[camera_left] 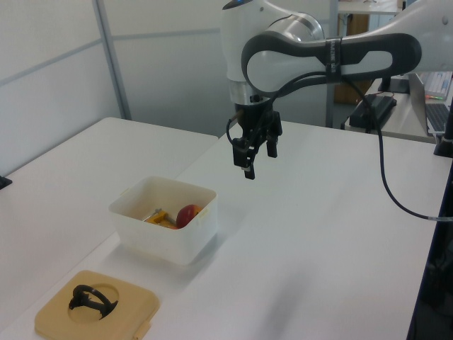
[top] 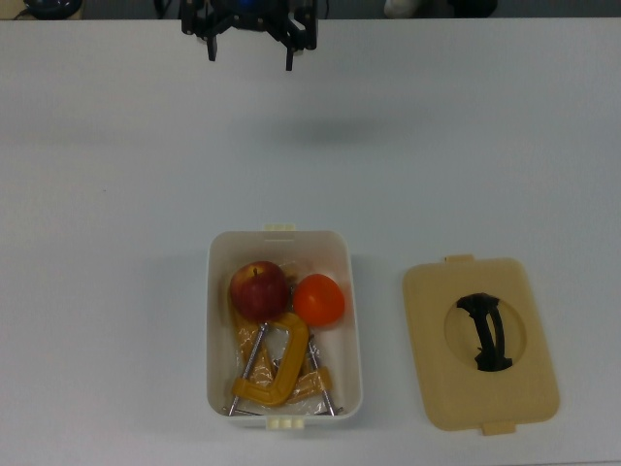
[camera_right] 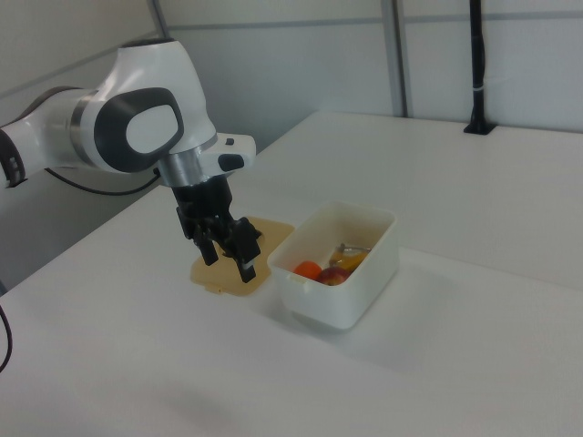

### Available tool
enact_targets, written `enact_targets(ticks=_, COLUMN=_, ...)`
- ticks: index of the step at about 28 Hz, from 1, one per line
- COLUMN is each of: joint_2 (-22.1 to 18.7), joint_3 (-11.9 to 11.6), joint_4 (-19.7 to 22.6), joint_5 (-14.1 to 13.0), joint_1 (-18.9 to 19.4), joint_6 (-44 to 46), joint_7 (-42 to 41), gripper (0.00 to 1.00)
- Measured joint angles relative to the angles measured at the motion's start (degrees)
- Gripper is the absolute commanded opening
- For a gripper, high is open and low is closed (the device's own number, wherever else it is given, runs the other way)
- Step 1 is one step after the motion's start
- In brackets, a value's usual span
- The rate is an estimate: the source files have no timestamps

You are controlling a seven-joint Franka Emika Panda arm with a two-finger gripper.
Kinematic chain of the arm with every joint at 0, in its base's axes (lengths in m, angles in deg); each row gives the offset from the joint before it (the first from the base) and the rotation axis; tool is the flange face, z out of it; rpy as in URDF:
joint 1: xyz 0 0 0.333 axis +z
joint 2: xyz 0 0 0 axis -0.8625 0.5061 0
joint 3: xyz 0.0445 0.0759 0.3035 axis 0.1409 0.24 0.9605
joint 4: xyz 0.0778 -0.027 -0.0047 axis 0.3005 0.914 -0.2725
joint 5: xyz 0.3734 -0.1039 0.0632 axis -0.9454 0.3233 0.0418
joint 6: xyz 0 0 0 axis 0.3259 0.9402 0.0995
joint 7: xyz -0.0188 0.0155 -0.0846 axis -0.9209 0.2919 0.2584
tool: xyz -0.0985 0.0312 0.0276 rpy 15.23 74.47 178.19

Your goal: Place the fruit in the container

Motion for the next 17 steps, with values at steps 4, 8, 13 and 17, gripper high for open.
enact_targets(ticks=4, joint_2=-0.01, joint_3=-0.53, joint_4=-0.24, joint_5=-0.18, joint_1=-0.32, joint_6=0.00, joint_7=-0.02, gripper=1.00)
enact_targets(ticks=8, joint_2=-0.13, joint_3=-1.21, joint_4=-1.12, joint_5=-0.36, joint_1=-0.88, joint_6=0.00, joint_7=-0.02, gripper=1.00)
enact_targets(ticks=13, joint_2=-0.26, joint_3=-1.95, joint_4=-2.08, joint_5=-0.46, joint_1=-1.34, joint_6=0.00, joint_7=-0.04, gripper=1.00)
enact_targets(ticks=17, joint_2=-0.33, joint_3=-2.79, joint_4=-2.74, joint_5=-0.49, joint_1=-1.45, joint_6=0.00, joint_7=-0.05, gripper=1.00)
